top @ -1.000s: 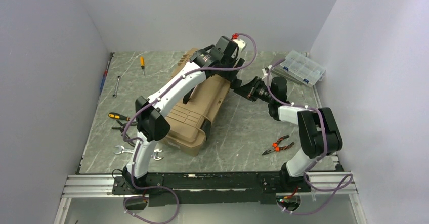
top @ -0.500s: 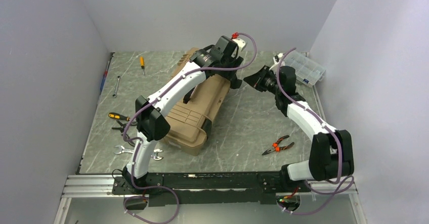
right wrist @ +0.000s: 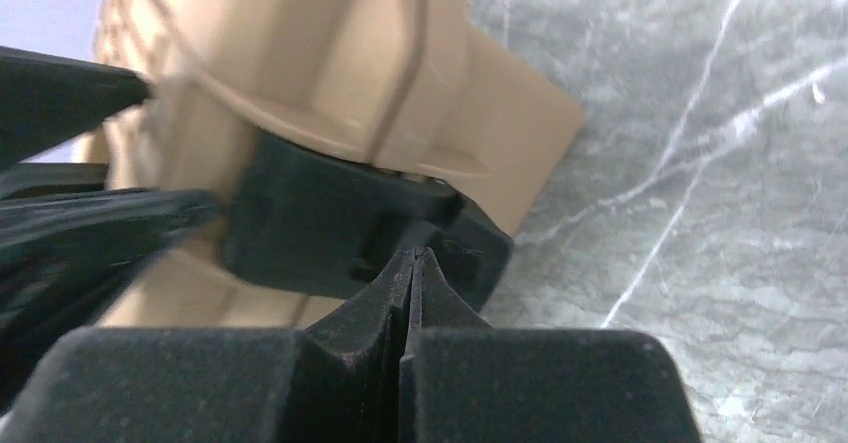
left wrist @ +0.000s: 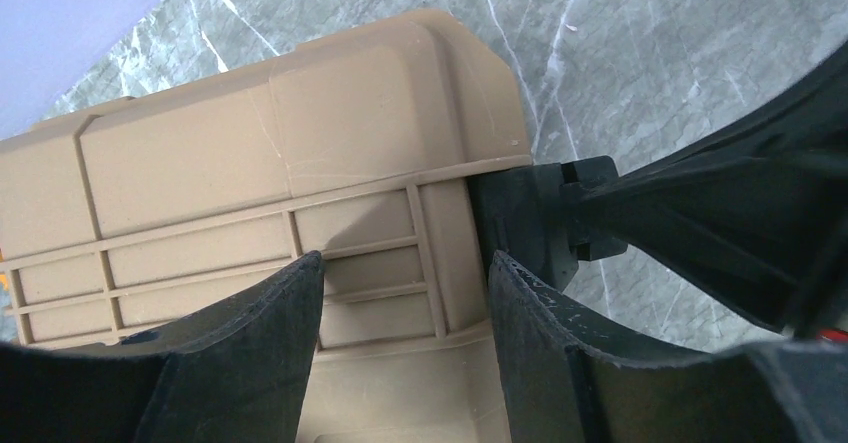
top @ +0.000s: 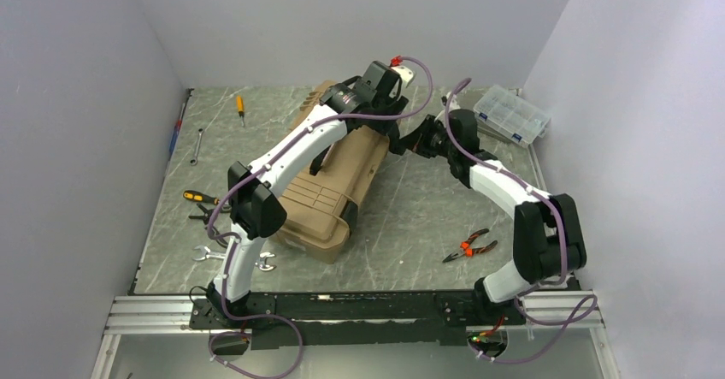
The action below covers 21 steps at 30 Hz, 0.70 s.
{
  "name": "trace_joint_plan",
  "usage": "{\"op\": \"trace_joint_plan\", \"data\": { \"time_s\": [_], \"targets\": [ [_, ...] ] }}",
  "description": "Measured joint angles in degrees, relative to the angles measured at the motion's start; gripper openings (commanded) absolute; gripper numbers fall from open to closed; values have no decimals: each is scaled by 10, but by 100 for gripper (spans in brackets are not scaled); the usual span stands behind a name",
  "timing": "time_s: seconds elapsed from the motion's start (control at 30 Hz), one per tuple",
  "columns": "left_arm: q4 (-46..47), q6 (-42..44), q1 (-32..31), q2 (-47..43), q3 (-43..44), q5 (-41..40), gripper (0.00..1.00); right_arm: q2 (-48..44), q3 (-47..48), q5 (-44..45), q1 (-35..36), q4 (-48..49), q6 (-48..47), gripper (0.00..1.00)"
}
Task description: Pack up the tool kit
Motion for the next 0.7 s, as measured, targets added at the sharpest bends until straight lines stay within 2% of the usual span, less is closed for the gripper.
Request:
{"op": "trace_joint_plan", "data": {
  "time_s": [0.4, 0.7],
  "targets": [
    [18, 10, 6, -4, -13, -4, 62, 74, 18, 20, 6, 49, 15, 0],
    [28, 11, 10, -5, -19, -4, 61, 88, 24, 65, 18, 68, 17, 0]
  ]
}}
